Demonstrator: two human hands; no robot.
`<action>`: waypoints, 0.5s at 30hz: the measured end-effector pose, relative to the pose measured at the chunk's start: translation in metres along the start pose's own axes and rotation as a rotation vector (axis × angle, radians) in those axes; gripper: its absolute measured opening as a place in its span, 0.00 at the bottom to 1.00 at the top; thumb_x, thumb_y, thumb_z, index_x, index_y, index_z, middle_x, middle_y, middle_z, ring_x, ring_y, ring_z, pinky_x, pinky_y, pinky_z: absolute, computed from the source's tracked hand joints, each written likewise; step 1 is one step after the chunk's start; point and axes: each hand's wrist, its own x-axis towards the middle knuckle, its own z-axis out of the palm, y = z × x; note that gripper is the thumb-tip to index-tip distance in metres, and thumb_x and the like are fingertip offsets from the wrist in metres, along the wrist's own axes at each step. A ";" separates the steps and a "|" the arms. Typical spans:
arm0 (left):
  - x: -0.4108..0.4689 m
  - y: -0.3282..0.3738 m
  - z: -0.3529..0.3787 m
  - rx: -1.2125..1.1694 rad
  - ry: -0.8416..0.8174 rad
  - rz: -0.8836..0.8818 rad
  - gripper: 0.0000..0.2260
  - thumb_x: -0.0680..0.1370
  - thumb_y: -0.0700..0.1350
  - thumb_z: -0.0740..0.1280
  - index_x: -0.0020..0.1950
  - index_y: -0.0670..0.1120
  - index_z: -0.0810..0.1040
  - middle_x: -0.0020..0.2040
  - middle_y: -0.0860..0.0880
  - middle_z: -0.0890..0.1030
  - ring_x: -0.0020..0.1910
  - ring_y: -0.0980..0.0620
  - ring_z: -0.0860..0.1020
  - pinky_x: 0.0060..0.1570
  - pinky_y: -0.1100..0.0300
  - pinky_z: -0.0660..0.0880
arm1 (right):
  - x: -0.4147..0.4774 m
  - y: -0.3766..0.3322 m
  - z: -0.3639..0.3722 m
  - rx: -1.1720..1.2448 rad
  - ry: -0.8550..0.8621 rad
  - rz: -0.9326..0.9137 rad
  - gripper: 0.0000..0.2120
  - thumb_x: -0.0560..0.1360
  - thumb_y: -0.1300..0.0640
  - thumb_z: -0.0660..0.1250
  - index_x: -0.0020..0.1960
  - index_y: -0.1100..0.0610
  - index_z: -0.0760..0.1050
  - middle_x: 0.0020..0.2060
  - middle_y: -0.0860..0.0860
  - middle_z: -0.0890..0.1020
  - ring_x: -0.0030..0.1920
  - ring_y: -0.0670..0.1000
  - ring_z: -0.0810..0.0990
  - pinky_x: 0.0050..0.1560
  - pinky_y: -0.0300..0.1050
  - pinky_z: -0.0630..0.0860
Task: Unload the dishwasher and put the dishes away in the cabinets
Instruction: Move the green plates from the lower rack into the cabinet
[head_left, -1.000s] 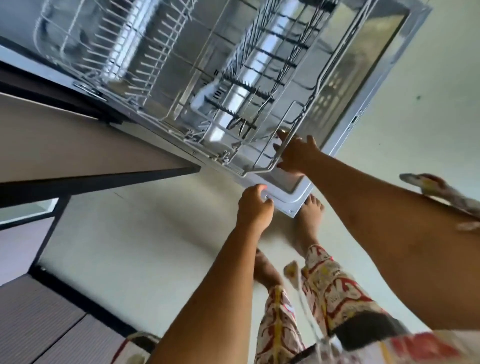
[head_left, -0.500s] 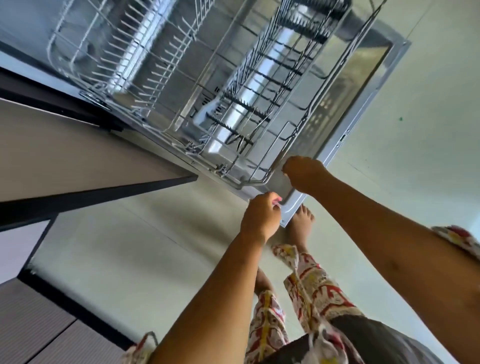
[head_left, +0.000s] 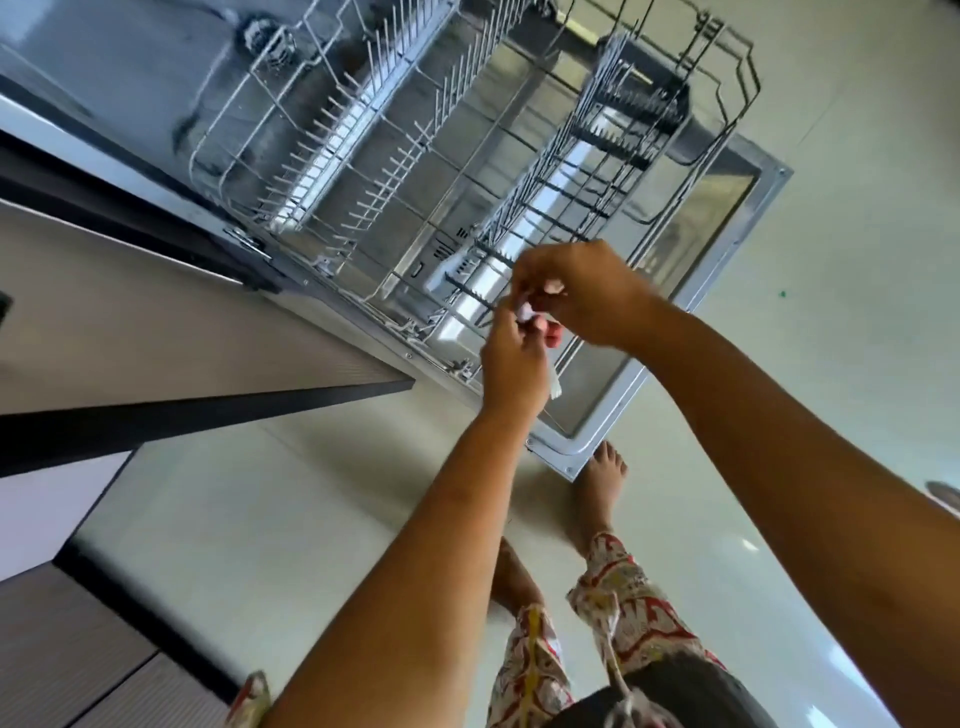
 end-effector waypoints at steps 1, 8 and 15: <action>0.005 0.001 -0.007 -0.099 0.055 -0.038 0.11 0.81 0.38 0.57 0.63 0.44 0.71 0.45 0.49 0.79 0.43 0.54 0.79 0.47 0.60 0.77 | 0.009 -0.002 0.000 0.136 0.007 -0.006 0.13 0.74 0.66 0.67 0.57 0.55 0.77 0.51 0.47 0.82 0.51 0.46 0.81 0.54 0.37 0.77; 0.028 -0.021 -0.052 -0.442 0.334 -0.379 0.08 0.82 0.37 0.53 0.57 0.44 0.70 0.35 0.49 0.72 0.30 0.56 0.68 0.31 0.64 0.68 | 0.060 0.025 0.039 -0.232 -0.092 0.076 0.23 0.75 0.71 0.60 0.64 0.50 0.74 0.66 0.52 0.74 0.61 0.55 0.76 0.57 0.52 0.77; 0.022 -0.033 -0.048 -0.393 0.296 -0.496 0.12 0.81 0.38 0.56 0.63 0.41 0.71 0.37 0.51 0.73 0.31 0.57 0.68 0.31 0.65 0.66 | 0.069 0.035 0.060 -0.722 -0.061 -0.034 0.15 0.75 0.66 0.64 0.61 0.58 0.76 0.58 0.55 0.75 0.57 0.58 0.75 0.42 0.50 0.78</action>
